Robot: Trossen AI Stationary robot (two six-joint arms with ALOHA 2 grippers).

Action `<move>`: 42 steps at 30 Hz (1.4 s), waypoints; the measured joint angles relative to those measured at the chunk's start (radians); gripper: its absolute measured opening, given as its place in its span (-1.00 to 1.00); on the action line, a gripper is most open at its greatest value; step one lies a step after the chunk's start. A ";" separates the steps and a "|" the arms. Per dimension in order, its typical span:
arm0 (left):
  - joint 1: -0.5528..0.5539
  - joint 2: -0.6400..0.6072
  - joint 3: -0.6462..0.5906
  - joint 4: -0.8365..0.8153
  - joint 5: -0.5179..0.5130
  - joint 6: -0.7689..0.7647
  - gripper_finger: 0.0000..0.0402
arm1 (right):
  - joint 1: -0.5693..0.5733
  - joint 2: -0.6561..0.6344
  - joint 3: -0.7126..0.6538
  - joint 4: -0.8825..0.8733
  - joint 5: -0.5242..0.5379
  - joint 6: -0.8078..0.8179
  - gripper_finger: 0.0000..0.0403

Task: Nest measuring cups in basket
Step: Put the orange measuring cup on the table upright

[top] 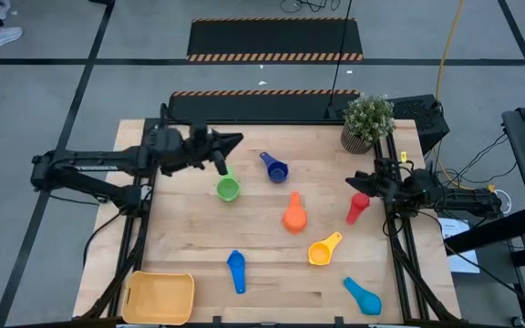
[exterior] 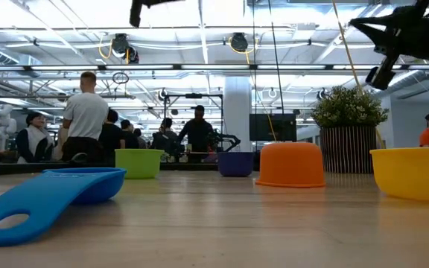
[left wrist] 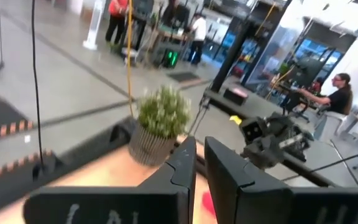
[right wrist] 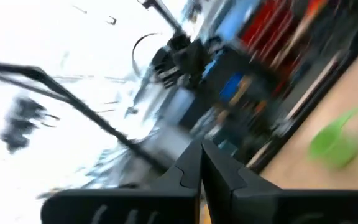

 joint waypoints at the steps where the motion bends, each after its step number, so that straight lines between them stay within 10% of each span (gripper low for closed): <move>1: 0.000 0.011 0.000 -0.013 0.001 -0.021 -0.82 | 0.000 0.000 0.000 0.002 -0.049 0.026 -1.00; 19: -0.085 0.108 0.000 -0.012 0.034 -0.150 -0.82 | -0.113 0.083 0.131 -0.168 -0.301 0.207 -1.00; 42: -0.098 0.276 0.238 -0.371 0.060 -0.222 -0.81 | -0.323 0.946 0.725 -0.396 -0.557 -0.136 -0.87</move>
